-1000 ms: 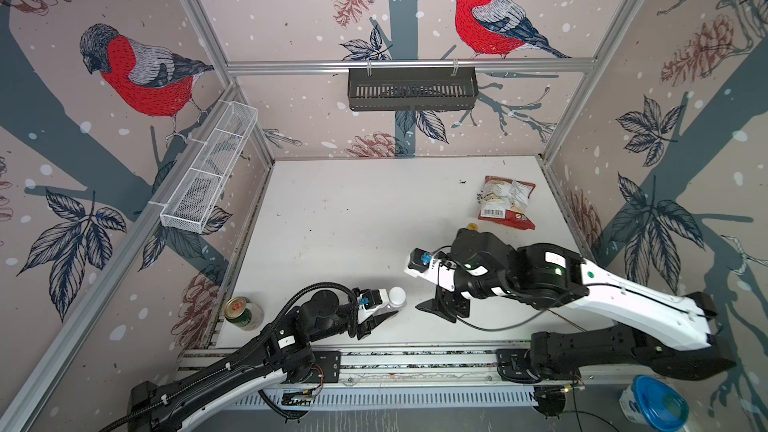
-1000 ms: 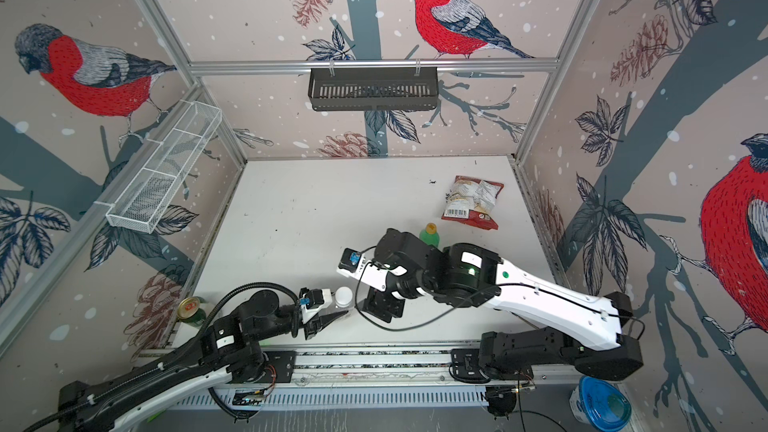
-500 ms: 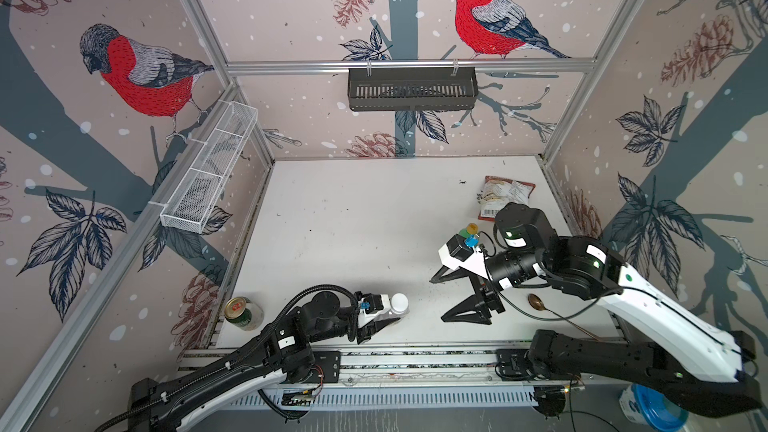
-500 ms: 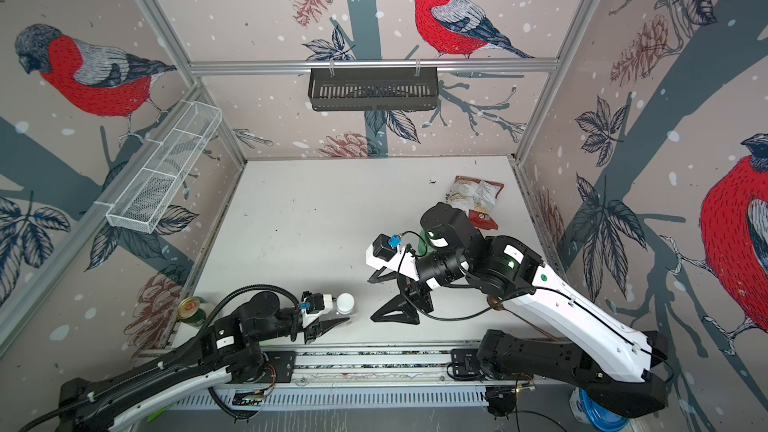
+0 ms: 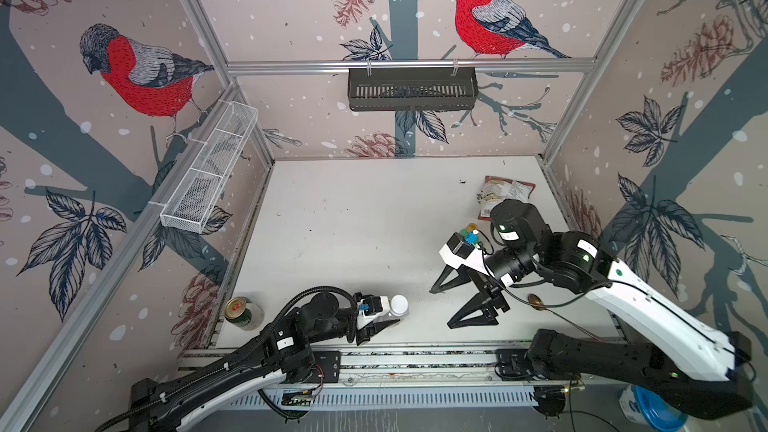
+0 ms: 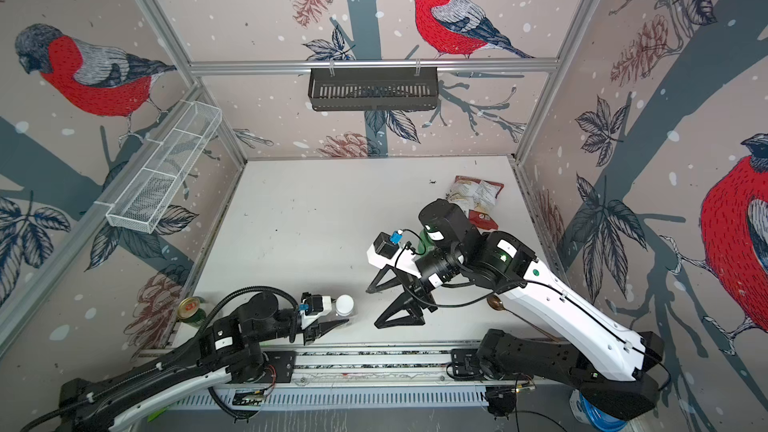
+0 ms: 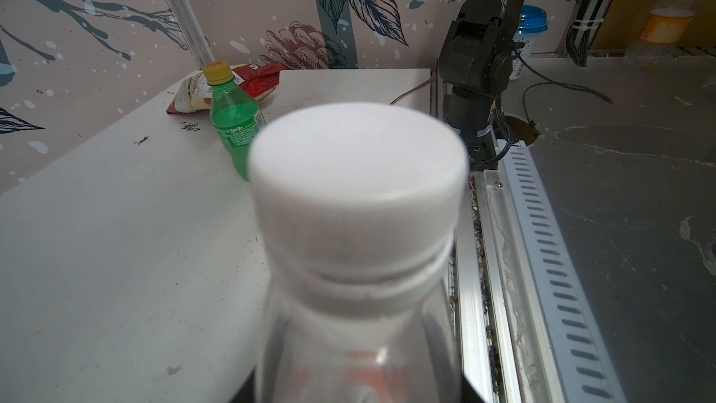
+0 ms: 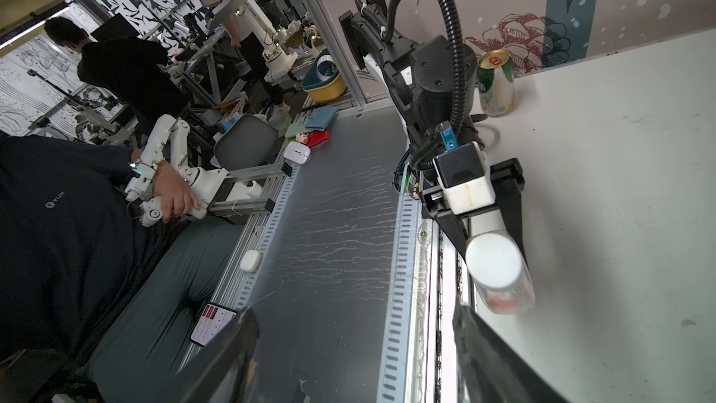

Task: Screw on the bottle caps
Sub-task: Screw the bottle cap onto the plastic bottle.

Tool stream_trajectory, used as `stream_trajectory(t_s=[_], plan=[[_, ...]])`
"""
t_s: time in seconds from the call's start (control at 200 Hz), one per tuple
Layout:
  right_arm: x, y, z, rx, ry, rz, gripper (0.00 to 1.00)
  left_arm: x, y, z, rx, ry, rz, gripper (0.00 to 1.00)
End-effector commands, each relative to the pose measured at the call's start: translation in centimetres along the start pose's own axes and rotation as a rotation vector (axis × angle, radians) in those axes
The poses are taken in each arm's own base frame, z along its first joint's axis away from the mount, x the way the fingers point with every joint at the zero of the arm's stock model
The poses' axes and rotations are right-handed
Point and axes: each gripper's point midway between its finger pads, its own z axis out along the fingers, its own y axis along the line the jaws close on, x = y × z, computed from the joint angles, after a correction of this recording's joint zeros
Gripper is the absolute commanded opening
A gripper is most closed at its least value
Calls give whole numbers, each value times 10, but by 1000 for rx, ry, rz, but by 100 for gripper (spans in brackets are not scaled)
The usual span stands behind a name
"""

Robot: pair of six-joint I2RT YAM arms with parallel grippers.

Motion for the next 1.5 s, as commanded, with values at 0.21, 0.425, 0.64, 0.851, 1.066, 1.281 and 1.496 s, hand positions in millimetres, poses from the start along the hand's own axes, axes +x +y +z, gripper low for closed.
stream_trajectory(t_s=[0.21,0.425,0.64,0.851,1.066,1.281,1.496], plan=[[-2,-7,2,18,0,4,78,-5,-1,0,8,-18,12,38],[5,-43,7,239,64,-6,75,-4,-2,0,10,-17,13,38],[29,-68,32,457,287,-108,74,-3,-2,0,12,-14,13,38],[46,-88,52,520,430,-146,67,-2,-4,1,22,-9,16,38],[45,-95,65,542,480,-186,64,-2,-4,2,26,-9,17,38],[52,-103,76,568,539,-197,63,-1,-5,2,30,-8,16,38],[51,-113,77,614,554,-198,59,-2,-6,2,33,-9,18,38]])
